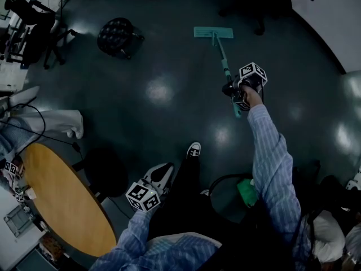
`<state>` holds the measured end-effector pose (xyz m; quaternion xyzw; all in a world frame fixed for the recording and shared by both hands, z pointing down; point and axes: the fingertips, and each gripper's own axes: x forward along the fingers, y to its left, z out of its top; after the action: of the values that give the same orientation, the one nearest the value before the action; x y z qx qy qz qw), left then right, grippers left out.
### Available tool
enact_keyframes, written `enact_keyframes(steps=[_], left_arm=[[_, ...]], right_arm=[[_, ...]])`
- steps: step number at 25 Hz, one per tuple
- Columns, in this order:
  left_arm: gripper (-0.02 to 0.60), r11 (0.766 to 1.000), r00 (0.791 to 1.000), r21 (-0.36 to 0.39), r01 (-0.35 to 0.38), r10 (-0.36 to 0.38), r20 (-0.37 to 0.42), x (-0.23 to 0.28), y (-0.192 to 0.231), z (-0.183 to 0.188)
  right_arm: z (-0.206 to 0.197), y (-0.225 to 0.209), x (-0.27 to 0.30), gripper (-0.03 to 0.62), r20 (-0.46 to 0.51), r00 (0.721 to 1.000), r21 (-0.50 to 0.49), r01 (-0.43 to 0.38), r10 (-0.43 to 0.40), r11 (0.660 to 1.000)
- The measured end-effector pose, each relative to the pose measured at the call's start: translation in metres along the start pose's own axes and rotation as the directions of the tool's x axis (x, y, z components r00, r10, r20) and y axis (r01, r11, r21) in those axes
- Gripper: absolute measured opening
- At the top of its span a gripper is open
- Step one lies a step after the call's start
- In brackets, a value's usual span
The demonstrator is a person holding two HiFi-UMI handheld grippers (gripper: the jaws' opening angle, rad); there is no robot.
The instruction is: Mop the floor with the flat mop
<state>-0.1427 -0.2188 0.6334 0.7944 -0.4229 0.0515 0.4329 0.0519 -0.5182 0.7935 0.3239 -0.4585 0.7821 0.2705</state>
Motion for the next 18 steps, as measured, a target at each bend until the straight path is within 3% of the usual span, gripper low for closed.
enact_keyframes(steps=[8, 18], left_arm=[[0.026, 0.997, 0.998, 0.053, 0.056, -0.057, 0.024, -0.004, -0.033, -0.004], [0.026, 0.986, 0.994, 0.130, 0.100, -0.105, 0.033, -0.041, -0.085, -0.035]], right_arm=[[-0.081, -0.055, -0.017, 0.055, -0.043, 0.999, -0.017, 0.029, -0.030, 0.999], [-0.236, -0.145, -0.040, 0.055, -0.092, 0.994, -0.010, 0.058, -0.059, 0.998]])
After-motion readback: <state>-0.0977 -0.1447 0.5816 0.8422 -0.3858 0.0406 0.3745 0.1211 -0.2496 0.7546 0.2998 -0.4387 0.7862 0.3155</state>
